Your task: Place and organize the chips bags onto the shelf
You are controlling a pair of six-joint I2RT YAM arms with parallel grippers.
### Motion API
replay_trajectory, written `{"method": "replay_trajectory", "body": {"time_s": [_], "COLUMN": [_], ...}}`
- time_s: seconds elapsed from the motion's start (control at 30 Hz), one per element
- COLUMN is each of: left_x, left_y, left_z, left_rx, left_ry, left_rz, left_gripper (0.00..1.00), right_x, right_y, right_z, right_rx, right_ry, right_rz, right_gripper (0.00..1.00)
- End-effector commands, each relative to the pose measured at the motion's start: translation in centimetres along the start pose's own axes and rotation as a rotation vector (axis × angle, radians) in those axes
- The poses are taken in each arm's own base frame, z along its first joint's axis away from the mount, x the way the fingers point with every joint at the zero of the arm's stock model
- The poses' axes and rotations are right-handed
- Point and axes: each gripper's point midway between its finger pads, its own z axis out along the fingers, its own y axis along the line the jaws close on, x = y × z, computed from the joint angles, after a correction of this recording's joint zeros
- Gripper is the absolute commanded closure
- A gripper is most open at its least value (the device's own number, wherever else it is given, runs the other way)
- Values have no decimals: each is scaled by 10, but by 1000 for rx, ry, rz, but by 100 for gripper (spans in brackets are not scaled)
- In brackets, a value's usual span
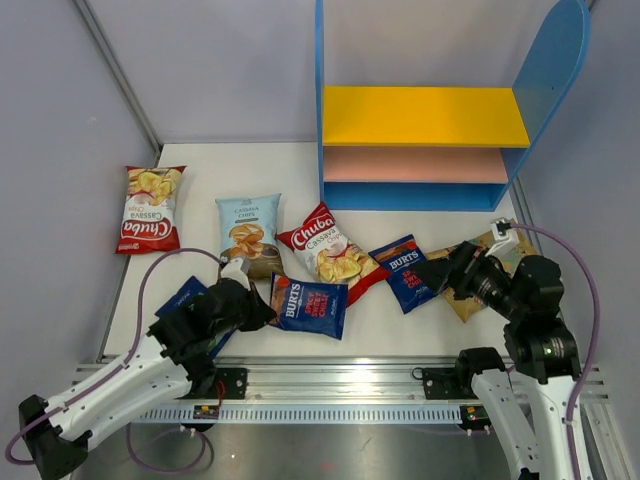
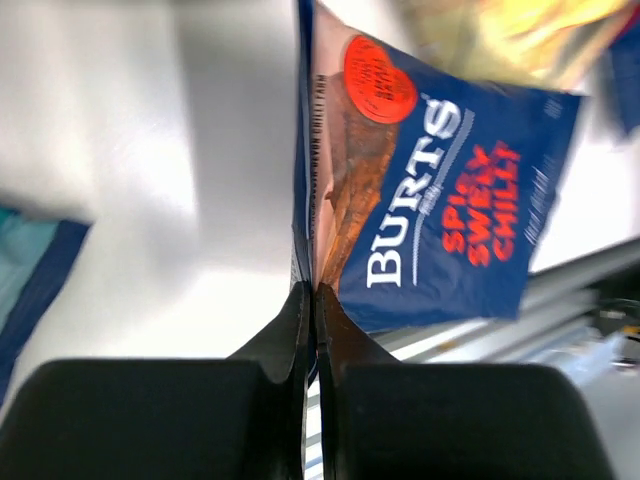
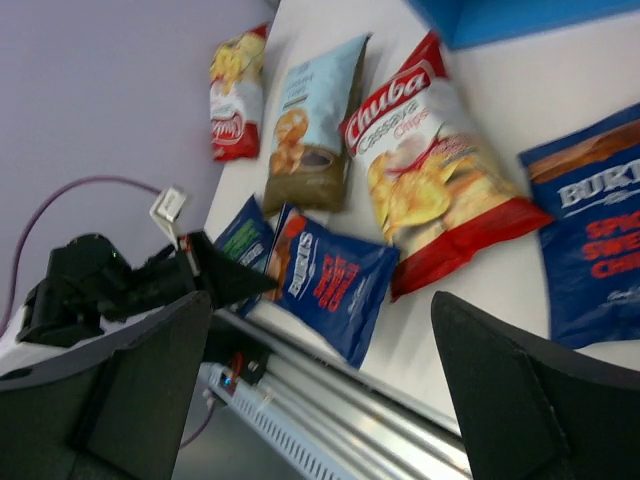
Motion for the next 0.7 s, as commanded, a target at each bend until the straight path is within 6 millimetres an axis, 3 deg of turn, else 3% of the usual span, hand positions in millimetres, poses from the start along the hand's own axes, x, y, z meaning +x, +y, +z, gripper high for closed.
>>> {"method": "replay_trajectory", "body": {"time_s": [0.0, 0.07, 0.3, 0.5, 0.67], "left_x": [-36, -40, -53, -70, -79], "left_y": [-52, -60, -79, -113, -139], "left_z": [-24, -29, -45, -68, -81], "left_rx": [207, 246, 328, 481, 585], "left_ry": [-116, -128, -167, -217, -227], "left_rz": [1, 0, 0, -1, 13], "left_gripper": [100, 100, 100, 100, 100], "right_x": [27, 29, 64, 73, 73], "right_y": [18, 22, -4, -7, 7], "right_z": [17, 23, 36, 42, 47], "right_rx": [-201, -259, -278, -342, -418], "right_ry": [126, 128, 172, 204, 240], "right_rz": [193, 295, 513, 523, 465], "right_gripper": [0, 1, 0, 2, 6]}}
